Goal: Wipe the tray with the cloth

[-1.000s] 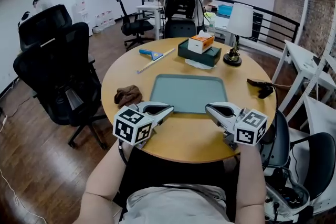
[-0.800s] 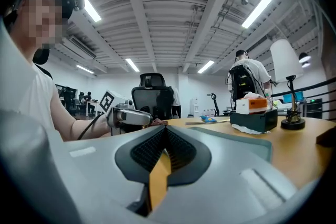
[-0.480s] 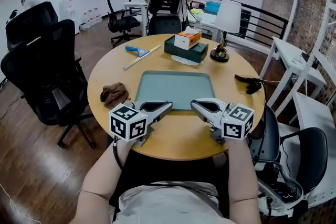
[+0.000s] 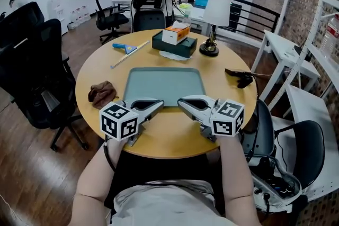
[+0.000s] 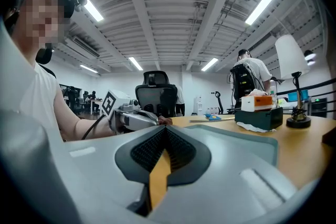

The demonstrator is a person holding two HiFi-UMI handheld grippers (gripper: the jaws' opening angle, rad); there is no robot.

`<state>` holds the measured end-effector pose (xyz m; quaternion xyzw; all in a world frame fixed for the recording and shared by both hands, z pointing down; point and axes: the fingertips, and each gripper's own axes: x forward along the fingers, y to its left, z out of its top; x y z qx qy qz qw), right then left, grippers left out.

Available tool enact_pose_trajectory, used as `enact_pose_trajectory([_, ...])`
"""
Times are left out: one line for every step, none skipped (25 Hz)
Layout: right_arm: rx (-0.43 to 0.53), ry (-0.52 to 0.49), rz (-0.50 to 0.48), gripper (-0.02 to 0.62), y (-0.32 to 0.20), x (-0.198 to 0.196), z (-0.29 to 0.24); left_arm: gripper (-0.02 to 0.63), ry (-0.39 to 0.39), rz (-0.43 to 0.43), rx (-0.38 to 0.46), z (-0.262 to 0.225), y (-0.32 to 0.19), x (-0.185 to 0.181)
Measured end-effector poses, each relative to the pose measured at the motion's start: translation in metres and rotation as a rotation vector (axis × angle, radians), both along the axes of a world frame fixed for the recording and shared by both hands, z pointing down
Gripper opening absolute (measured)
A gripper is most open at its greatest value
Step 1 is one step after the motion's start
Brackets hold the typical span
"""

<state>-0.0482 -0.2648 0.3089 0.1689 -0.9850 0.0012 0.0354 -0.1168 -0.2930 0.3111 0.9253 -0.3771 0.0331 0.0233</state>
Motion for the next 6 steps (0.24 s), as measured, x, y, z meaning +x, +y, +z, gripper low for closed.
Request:
enact_pose_trajectory([-0.001,0.003,-0.001,0.000,0.0003,0.0000,0.0004,0.321,0.000,-0.001,-0.002,0.0004,0.0000,-0.0002])
enact_pose_trajectory([-0.002,0.004,-0.002,0.000,0.0004,0.0000,0.0006,0.321,-0.001,-0.002,-0.005,0.0006,-0.0002,-0.0003])
enact_pose_trajectory([-0.003,0.006,-0.002,0.000,0.0003,0.0001,0.0007,0.321,-0.002,-0.002,-0.007,0.0008,-0.0006,-0.0003])
enact_pose_trajectory([-0.004,0.006,-0.003,0.000,0.0002,0.0003,0.0007,0.321,-0.004,-0.002,-0.009,0.0010,-0.0011,-0.0001])
enact_pose_trajectory([-0.004,0.007,-0.004,0.000,0.0001,0.0005,0.0007,0.321,-0.005,-0.002,-0.011,0.0011,-0.0017,0.0001])
enact_pose_trajectory([-0.004,0.008,-0.004,0.000,0.0000,0.0007,0.0006,0.321,-0.007,-0.002,-0.013,0.0013,-0.0023,0.0005])
